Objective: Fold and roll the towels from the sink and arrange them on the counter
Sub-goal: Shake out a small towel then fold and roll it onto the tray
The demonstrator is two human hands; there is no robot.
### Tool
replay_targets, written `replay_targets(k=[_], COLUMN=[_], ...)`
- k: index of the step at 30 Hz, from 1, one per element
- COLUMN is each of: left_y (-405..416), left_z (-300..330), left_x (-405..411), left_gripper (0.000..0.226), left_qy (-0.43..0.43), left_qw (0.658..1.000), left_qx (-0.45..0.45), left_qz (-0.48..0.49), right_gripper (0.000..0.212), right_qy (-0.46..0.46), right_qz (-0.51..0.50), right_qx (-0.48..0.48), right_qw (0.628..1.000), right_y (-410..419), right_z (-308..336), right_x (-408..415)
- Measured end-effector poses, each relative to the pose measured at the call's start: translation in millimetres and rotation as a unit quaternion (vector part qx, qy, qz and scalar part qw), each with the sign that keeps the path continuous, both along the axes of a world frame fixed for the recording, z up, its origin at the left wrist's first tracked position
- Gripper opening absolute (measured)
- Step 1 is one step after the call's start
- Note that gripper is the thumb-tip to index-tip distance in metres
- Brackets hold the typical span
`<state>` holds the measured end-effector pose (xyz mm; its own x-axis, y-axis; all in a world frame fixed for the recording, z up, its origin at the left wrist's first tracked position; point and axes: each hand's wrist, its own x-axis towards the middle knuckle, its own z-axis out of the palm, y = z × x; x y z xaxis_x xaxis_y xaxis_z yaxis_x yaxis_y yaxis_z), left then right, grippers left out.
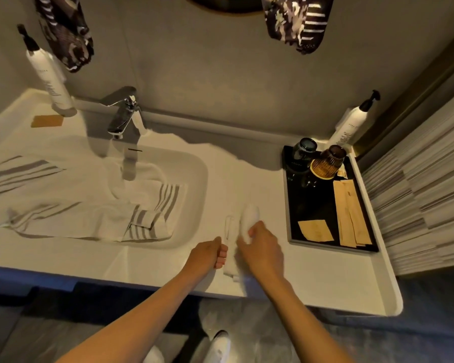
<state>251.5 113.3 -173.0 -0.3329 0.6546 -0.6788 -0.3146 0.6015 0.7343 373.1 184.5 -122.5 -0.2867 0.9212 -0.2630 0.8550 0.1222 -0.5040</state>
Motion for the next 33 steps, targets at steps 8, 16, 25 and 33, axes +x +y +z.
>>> replay_targets(k=[8, 16, 25, 33], left_y=[9.9, 9.4, 36.3, 166.7], left_z=[4.7, 2.2, 48.0, 55.8], left_x=[-6.0, -1.1, 12.9, 78.2], left_gripper=[0.032, 0.049, 0.044, 0.034], left_qy=[0.157, 0.193, -0.357, -0.118], left_qw=[0.983, 0.963, 0.931, 0.991], left_qx=[-0.057, -0.132, 0.070, 0.066], left_qz=[-0.081, -0.131, 0.035, 0.001], right_gripper=[0.017, 0.046, 0.043, 0.036], right_qy=[0.082, 0.170, 0.359, 0.404], right_qz=[-0.021, -0.137, -0.084, -0.301], right_qx=[0.005, -0.276, -0.448, -0.245], right_qw=[0.996, 0.936, 0.815, 0.829], right_y=[-18.7, -22.8, 41.3, 174.2], right_z=[-19.9, -39.7, 34.1, 22.8], right_x=[14.1, 19.1, 93.0, 158.4])
